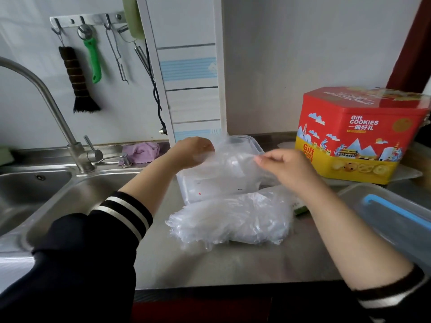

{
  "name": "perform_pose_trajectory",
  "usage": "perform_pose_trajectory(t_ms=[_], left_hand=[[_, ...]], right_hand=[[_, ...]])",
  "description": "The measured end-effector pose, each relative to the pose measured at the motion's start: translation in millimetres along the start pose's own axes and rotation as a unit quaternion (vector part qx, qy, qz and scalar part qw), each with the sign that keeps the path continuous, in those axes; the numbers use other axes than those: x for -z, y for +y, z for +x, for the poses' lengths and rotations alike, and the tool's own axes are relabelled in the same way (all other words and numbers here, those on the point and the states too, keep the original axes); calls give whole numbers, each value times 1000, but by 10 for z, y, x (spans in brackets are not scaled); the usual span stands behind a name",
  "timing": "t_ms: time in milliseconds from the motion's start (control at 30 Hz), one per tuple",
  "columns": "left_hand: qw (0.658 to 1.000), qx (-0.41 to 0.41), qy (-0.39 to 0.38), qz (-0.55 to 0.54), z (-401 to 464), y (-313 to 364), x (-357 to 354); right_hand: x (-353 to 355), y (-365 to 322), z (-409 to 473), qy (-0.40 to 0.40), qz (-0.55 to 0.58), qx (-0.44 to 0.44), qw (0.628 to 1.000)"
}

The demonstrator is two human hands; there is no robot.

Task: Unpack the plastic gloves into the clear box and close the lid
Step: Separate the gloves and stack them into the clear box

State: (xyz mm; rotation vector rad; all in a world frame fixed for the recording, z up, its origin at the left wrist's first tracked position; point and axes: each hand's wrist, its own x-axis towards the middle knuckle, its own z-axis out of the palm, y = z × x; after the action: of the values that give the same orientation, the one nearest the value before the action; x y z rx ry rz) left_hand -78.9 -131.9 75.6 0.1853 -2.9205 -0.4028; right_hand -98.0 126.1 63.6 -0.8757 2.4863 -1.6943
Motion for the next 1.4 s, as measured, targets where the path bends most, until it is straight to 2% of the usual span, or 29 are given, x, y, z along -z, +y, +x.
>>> perform_pose_trajectory(t_ms=[100, 200, 267, 367, 467, 534, 601, 667, 767, 901, 1034, 1134, 1201, 1234, 1301, 1401], left_hand=[[994, -20, 75, 72, -84, -123, -31], [990, 22, 56, 124, -152, -168, -47], [989, 54, 62, 125, -168, -201, -50], [986, 75, 123, 81, -177, -249, -73], [982, 88, 166, 11, -234, -248, -116], [976, 104, 188, -48, -297, -245, -155], [965, 127, 203, -110, -367, -226, -200], [953, 143, 213, -162, -443, -238, -252], [936, 154, 229, -220, -544, -297, -312], [927, 150, 250, -237, -622, -350, -343], [917, 131, 320, -198, -644, -345, -346], [909, 54, 400, -105, -675, -196, -328], [907, -5, 415, -72, -707, -26, -306], [912, -33, 403, -73, -729, 68, -292], [934, -99, 330, -97, -795, 272, -268], [960, -195, 146, -137, -868, 487, -352]], right_hand=[[94, -227, 223, 26, 35, 5, 999], [155, -463, 436, 70, 67, 41, 994], [143, -620, 555, 107, 86, 97, 986], [51, -815, 677, 176, 87, 216, 957], [-135, -815, 776, 200, -27, 348, 916], [-330, -673, 885, 140, -145, 405, 892], [-507, -479, 1003, 44, -212, 367, 905], [-620, -282, 1129, -56, -241, 282, 927], [-725, -57, 1285, -175, -285, 157, 929], [-801, 89, 1358, -215, -373, 88, 898], [-827, 136, 1395, -299, -340, 62, 889], [-829, 134, 1410, -351, -353, 45, 866], [-857, 171, 1428, -388, -372, 42, 842], [-874, 184, 1441, -400, -378, 51, 834], [-860, 186, 1416, -388, -371, 58, 842], [-735, 125, 1353, -288, -312, 87, 901]])
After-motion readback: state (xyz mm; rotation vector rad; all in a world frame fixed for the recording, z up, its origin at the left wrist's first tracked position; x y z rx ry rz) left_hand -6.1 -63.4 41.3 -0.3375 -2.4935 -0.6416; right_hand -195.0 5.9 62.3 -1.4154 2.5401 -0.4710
